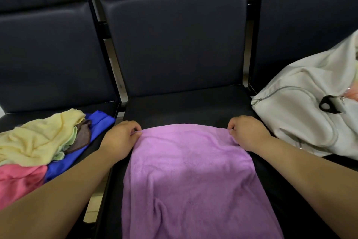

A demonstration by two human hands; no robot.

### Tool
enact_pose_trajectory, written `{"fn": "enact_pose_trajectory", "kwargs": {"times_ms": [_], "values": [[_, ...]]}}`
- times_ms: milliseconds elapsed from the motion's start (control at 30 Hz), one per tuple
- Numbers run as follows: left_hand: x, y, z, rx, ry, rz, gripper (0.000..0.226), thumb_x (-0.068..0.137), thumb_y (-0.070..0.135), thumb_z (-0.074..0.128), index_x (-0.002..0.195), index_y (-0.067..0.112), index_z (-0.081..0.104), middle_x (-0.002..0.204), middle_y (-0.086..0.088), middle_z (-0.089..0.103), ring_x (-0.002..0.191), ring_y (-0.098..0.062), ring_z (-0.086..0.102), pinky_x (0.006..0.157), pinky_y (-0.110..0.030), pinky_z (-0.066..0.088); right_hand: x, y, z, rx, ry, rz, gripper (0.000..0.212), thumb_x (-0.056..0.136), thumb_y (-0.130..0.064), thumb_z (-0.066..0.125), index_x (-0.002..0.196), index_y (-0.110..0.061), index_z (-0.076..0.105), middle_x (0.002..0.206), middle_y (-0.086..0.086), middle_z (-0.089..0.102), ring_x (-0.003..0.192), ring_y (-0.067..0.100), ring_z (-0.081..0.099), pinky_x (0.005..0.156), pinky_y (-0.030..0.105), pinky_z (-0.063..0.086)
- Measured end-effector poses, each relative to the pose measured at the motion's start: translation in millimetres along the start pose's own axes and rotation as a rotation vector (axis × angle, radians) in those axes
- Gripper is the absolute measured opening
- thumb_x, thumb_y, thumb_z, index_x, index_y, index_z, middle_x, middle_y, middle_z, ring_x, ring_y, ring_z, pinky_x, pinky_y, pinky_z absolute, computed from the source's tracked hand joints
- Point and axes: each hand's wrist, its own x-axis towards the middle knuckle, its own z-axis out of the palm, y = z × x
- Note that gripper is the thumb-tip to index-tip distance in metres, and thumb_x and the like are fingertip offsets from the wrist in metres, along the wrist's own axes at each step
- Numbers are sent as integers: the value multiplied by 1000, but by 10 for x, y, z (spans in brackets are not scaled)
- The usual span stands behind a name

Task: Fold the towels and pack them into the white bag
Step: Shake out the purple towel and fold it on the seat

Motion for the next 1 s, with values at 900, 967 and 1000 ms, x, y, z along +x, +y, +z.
{"fn": "enact_pose_trajectory", "kwargs": {"times_ms": [900,967,1000], "values": [[-379,95,-719,-549,103,-148,19,90,12,74,83,29,77,82,12,76,84,-13,70,83,-30,53,-427,106,-462,593,-26,-31,18,92,-13,70,84,-28,72,87,-7,73,81,12,67,76,26,49],[-478,133,-833,-533,149,-151,20,91,12,72,83,29,76,80,11,75,84,-13,69,83,-31,53,-459,65,-567,694,4,-2,14,92,-14,71,86,-26,72,89,-7,74,85,9,67,78,26,50],[-516,163,-905,-541,181,-147,21,91,10,71,83,28,76,80,10,75,83,-13,69,83,-31,54,-457,43,-646,748,29,14,12,92,-15,72,88,-26,73,90,-7,75,87,9,68,80,28,53]]}}
